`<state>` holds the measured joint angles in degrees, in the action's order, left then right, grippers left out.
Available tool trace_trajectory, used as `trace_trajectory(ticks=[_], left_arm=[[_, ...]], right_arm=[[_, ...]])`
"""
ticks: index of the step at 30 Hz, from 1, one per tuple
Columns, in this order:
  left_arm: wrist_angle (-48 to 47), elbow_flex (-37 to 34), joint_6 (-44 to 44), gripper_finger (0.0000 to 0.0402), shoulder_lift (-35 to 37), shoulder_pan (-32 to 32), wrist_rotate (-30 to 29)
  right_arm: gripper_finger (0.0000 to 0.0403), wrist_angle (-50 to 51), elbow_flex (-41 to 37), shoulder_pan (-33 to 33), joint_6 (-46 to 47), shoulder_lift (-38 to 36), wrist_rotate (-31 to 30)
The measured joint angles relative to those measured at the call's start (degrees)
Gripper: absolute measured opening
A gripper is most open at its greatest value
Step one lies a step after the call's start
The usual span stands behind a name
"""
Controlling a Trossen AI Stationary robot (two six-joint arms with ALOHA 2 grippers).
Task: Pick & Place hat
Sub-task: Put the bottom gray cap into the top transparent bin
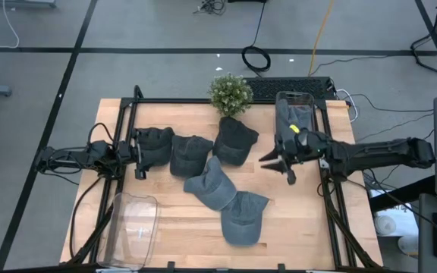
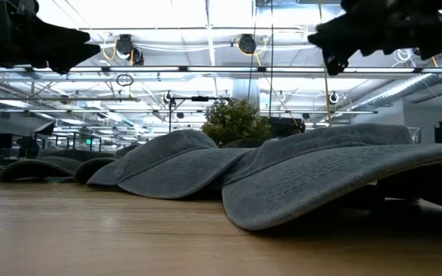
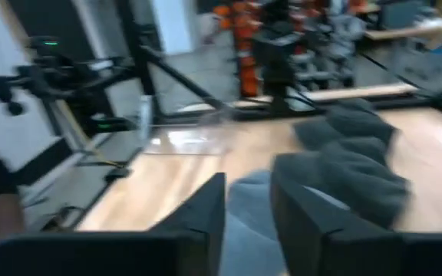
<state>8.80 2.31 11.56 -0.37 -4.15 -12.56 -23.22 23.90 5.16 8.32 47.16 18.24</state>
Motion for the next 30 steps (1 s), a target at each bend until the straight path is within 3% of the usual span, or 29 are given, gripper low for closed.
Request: trace_trajectory(ticks=[4, 10, 15, 18, 30], left_arm=[[0.0, 0.0, 0.0, 0.0294, 0.0, 0.0, 0.0], [0.0, 0.0, 0.0, 0.0294, 0.0, 0.0, 0.0], [0.0, 0.0, 0.0, 0.0294, 0.0, 0.0, 0.0], [0.0, 0.0, 0.0, 0.0294, 0.0, 0.0, 0.0], [0.0, 0.0, 0.0, 0.0294, 0.0, 0.0, 0.0]], right_arm=[[0.0174, -1.9, -1.3, -5.3, 0.1, 0.6, -0.4], [0.0238, 3.1, 0.5, -16.5, 2.6, 4.5, -9.5], [0.0240, 18.6, 6.7, -25.6, 4.7, 9.4, -23.9], [0.0234, 25.9, 10.2, -29.0, 8.3, 13.1, -28.8], [0.0233, 35.1, 14.1, -33.6, 15.4, 27.8, -26.8]])
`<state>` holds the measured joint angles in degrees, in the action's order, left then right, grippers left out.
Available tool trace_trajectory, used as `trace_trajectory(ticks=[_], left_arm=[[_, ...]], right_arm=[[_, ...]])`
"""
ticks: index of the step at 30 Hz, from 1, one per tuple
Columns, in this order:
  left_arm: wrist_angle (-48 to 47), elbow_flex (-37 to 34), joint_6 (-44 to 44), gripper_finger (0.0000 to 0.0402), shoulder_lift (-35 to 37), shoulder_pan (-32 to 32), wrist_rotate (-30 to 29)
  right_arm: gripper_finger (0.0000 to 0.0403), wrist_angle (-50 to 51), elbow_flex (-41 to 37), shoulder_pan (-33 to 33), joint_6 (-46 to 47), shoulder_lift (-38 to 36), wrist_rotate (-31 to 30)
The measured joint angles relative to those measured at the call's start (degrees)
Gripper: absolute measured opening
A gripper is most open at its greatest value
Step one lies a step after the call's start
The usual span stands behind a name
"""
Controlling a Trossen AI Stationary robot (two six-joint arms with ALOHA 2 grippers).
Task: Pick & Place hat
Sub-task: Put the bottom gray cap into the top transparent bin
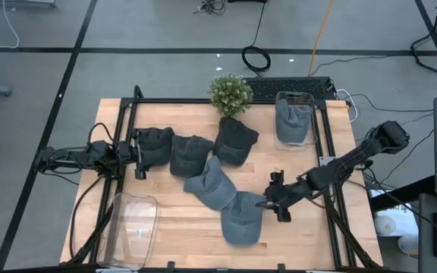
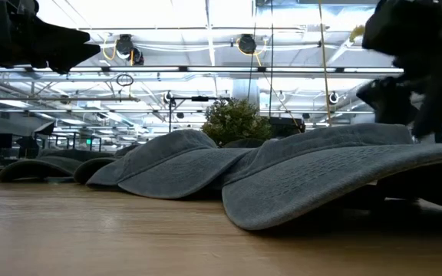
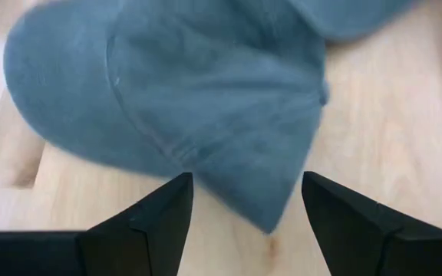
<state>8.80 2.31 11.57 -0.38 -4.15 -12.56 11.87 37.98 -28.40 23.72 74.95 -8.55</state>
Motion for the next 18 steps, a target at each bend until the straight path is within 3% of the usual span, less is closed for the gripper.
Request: trace_trajectory(ticks=[18], left_arm=[[0.0, 0.0, 0.0, 0.0294, 0.0, 0.0, 0.0]], right_arm=[[0.0233, -7.7, 0.0, 1.2, -2.5, 6.2, 0.9]])
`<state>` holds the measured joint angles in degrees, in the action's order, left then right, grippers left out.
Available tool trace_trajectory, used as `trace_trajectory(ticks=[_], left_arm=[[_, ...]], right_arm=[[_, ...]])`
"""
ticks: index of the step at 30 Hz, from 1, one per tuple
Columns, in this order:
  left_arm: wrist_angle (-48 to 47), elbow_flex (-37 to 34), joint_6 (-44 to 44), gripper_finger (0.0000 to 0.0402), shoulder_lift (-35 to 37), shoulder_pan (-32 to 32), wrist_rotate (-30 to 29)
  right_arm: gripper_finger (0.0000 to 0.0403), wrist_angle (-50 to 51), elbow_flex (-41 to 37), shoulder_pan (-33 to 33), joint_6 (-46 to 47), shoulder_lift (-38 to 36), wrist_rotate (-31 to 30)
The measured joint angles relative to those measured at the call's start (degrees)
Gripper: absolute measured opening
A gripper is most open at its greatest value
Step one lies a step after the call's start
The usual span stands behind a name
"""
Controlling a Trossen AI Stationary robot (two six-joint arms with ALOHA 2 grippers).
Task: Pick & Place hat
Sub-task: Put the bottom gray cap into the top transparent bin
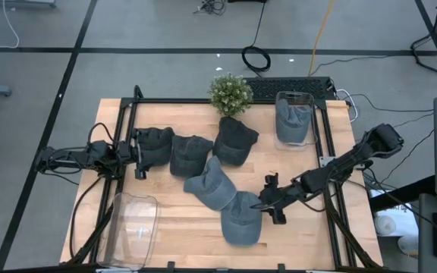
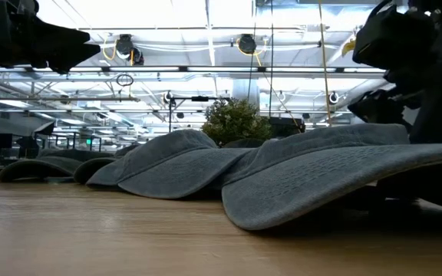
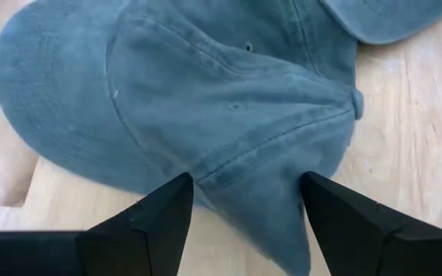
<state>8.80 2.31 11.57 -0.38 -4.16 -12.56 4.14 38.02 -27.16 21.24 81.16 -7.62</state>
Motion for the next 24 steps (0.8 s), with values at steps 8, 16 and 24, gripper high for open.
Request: trace_trajectory(ticks=[8, 16, 24], left_arm=[[0.0, 0.0, 0.0, 0.0294, 0.0, 0.0, 0.0], [0.0, 0.0, 0.0, 0.0294, 0.0, 0.0, 0.0], [0.0, 0.0, 0.0, 0.0294, 0.0, 0.0, 0.0]], right_arm=[[0.0233, 0.4, 0.0, 2.2, -0.9, 0.6, -0.1], [0.0233, 0.4, 0.0, 2.8, -0.9, 0.6, -2.9], [0.0233, 0.4, 0.0, 2.8, -0.9, 0.6, -2.8]])
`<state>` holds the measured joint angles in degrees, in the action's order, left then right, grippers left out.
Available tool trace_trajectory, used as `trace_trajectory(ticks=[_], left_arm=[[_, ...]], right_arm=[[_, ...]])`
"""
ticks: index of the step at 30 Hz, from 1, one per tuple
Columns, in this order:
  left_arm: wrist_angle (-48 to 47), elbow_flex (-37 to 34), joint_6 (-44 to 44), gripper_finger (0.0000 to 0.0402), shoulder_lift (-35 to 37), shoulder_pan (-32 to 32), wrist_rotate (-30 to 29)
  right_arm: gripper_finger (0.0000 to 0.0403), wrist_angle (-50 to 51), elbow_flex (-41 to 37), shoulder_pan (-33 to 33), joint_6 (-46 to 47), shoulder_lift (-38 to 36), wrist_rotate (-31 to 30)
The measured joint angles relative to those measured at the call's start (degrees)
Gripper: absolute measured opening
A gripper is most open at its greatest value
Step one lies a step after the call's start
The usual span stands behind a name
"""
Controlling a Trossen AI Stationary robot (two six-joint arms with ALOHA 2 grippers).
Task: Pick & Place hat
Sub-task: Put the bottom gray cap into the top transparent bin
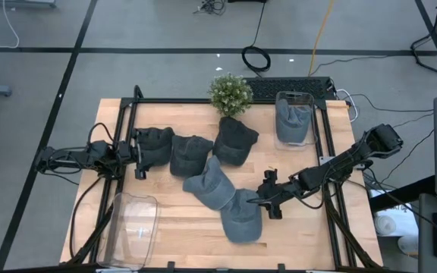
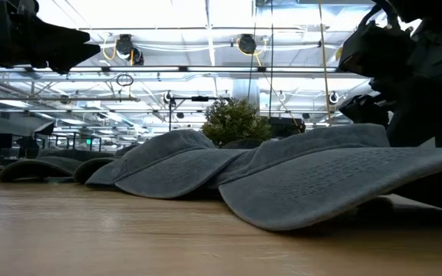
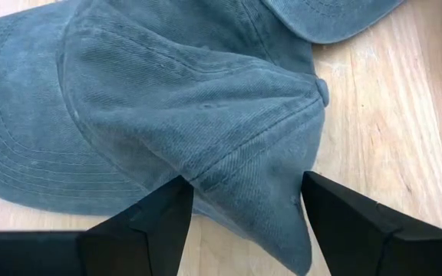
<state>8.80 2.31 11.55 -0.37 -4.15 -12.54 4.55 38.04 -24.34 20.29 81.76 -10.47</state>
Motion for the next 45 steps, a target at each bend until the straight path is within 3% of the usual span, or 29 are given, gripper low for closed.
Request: trace_trajectory(ticks=[26, 31, 37, 41, 45], left_arm=[[0.0, 0.0, 0.0, 0.0294, 0.0, 0.0, 0.0], [0.0, 0.0, 0.0, 0.0294, 0.0, 0.0, 0.0], [0.0, 0.0, 0.0, 0.0294, 0.0, 0.0, 0.0], [0.0, 0.0, 0.0, 0.0294, 0.0, 0.0, 0.0], [0.0, 0.0, 0.0, 0.0294, 0.0, 0.0, 0.0]], right_arm=[[0.0228, 0.0, 0.0, 0.0, -1.1, 0.0, 0.0], [0.0179, 0.0, 0.0, 0.0, -3.1, 0.0, 0.0], [0.0078, 0.0, 0.0, 0.0, -3.2, 0.0, 0.4], [0.0014, 0.0, 0.0, 0.0, -4.1, 0.0, 4.0], [0.0012, 0.0, 0.0, 0.0, -4.6, 0.0, 4.7]])
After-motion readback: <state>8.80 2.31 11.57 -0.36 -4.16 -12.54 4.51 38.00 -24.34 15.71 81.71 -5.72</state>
